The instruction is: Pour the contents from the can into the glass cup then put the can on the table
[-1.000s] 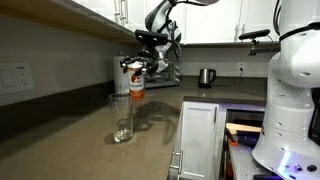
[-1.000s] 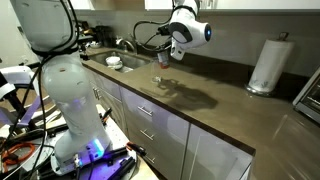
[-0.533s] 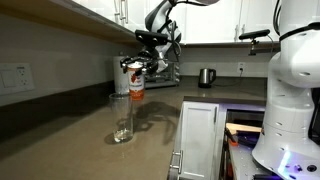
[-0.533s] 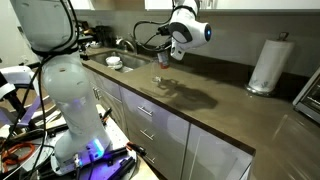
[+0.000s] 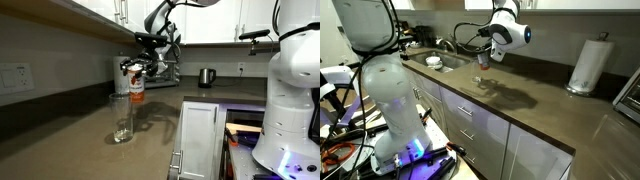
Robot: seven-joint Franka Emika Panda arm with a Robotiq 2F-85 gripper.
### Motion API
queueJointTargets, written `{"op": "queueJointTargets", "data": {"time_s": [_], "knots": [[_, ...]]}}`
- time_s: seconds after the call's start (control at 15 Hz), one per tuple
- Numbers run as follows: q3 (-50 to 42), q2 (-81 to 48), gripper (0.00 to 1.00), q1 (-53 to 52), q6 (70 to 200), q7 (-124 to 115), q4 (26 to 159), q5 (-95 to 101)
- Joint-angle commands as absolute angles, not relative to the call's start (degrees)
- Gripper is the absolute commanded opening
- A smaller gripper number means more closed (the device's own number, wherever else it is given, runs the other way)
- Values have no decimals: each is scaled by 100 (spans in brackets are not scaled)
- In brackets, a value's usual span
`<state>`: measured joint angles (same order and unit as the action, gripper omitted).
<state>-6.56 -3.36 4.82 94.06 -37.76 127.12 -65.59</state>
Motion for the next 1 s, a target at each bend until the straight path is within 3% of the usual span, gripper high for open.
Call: {"op": "queueJointTargets", "data": {"time_s": [0.0,0.93], "knots": [[-585,-208,25,432,9681,-4022,12752,-6494],[-308,100,25,201,10508,-4918,12980,-6225]]}}
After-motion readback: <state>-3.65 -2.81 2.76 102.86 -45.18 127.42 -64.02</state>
